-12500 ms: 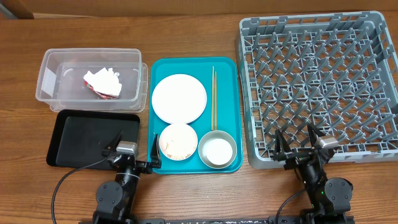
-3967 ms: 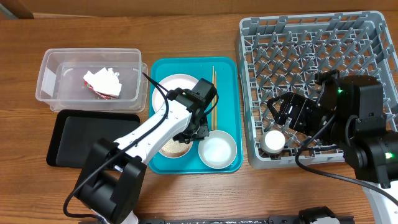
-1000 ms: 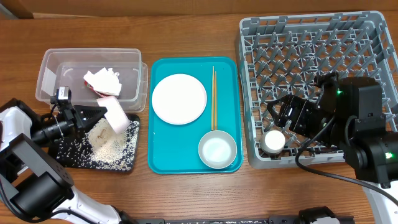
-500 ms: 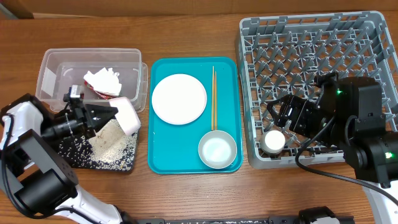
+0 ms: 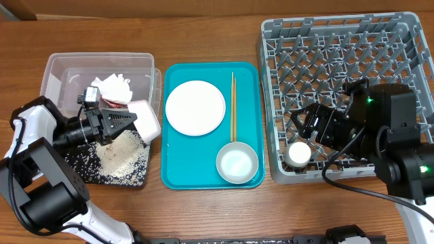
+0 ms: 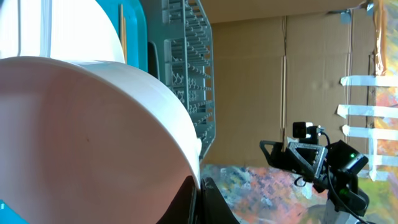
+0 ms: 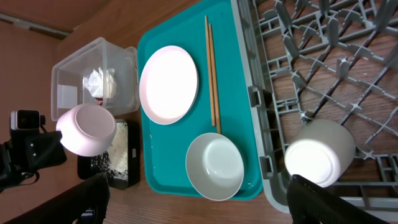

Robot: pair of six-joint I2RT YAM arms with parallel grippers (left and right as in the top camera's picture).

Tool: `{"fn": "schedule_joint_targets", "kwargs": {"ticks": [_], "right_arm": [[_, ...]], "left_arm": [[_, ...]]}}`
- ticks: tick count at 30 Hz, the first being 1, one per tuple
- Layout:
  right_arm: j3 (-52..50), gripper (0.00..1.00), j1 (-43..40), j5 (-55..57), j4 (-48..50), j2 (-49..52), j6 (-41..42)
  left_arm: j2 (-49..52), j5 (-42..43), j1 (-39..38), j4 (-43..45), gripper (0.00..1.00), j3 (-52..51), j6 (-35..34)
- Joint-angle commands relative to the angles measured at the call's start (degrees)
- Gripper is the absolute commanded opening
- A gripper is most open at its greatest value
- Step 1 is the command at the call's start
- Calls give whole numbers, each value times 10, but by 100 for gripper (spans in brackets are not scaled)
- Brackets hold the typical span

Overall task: Sort waste into correct bins and load items into the dishwasher
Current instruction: 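Tilt the pink bowl over the black tray to dump the rice, then set the empty pink bowl back on the teal tray with left gripper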

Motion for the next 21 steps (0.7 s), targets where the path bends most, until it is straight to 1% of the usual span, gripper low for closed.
{"fn": "schedule_joint_targets", "kwargs": {"ticks": [1, 3, 6, 9, 10, 13, 15, 19, 21], "right_arm": [[6, 93, -1, -4, 2, 0, -4], [6, 93, -1, -4, 3, 0, -4], [6, 93, -1, -3, 3, 0, -4], [6, 94, -1, -4, 4, 0, -3], [6, 94, -1, -4, 4, 0, -4], [6, 94, -1, -4, 3, 0, -3], [6, 94, -1, -3, 4, 0, -4], [6, 95, -1, -3, 3, 0, -4], [6, 95, -1, -3, 4, 0, -3]], "left_arm": [[-13, 14, 10, 2, 4, -3, -5], [-14, -12, -2, -8, 4, -3, -10], [-21, -57, -45, -8, 4, -3, -22], [-30, -56, -97, -1, 4, -3, -48], [-34, -56, -115, 9, 4, -3, -67], [-49, -81, -175, 57, 4, -3, -155], [-60, -119, -213, 97, 4, -3, -228], [-99, -251, -284, 184, 4, -3, -401], [-122, -339, -312, 222, 4, -3, -489]]}}
